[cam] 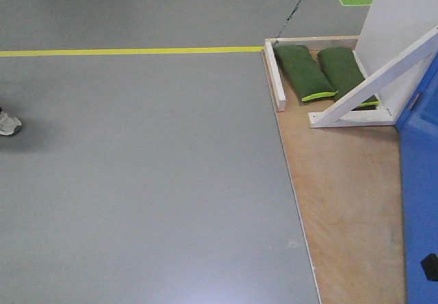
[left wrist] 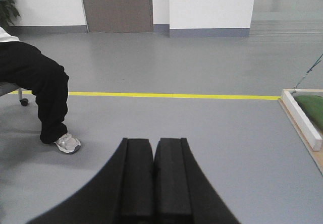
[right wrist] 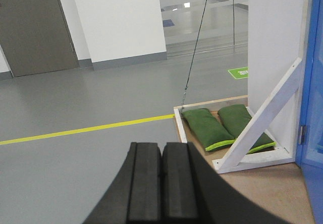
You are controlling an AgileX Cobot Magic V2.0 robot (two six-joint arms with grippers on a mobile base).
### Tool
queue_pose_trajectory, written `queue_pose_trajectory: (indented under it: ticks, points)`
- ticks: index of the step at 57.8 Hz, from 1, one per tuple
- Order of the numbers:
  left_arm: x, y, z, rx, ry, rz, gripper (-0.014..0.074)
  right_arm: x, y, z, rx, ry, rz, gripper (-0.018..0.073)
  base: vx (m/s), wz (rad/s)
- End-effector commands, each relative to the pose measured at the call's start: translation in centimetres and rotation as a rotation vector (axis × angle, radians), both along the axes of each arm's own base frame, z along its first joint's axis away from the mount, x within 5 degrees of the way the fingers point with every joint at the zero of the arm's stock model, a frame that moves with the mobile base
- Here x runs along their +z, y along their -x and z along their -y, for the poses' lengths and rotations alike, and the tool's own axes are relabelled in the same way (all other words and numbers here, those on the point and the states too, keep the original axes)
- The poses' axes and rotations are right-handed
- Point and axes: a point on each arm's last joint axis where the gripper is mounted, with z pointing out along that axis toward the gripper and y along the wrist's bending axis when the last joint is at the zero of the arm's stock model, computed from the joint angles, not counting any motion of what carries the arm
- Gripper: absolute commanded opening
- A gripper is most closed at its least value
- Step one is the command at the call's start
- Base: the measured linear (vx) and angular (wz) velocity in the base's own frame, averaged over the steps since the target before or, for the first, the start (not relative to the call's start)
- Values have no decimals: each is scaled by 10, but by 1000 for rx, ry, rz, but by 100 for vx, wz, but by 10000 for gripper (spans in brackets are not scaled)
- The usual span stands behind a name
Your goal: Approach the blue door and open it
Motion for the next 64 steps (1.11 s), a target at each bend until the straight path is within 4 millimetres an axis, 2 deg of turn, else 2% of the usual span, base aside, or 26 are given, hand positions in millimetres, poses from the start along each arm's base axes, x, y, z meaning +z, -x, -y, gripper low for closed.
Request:
queue_pose_trajectory:
  ticks: [1,8,13,24,30,36,45,49,55,60,64]
  points:
    - [17,1,1,-8,-12,122,73,8,1,-1,7,17,98,11,3,-1]
    - [17,1,1,-8,-12,122,73,13,1,0,5,38,123,11,2,-1]
    - [17,1,1,-8,-12,122,73,27,3,0,2,82,162,11,0,0]
    - [17,1,1,-8,-12,122,73,88,16,1,-13,142,319,11,0,0]
    - [17,1,1,-8,-12,122,73,120,17,1,-17,148,354,11,0,0]
    - [17,1,1,-8,-12,122,73,151,9,1,-17,147,362,11,0,0]
    - [17,1,1,-8,-12,122,73,196,-13,4,-64,150,357,11,0,0]
    - [17,1,1,-8,-12,122,73,215,-26,11,-141,122,377,11,0,0]
    - [17,1,1,-8,-12,122,73,238,-46,35,-309,-53,469,11,0,0]
    - [17,1,1,-8,-12,122,73,251,-48,66,-506,-236,600,11,0,0]
    - [17,1,1,-8,-12,122,73,257,-40,91,-666,-380,731,11,0,0]
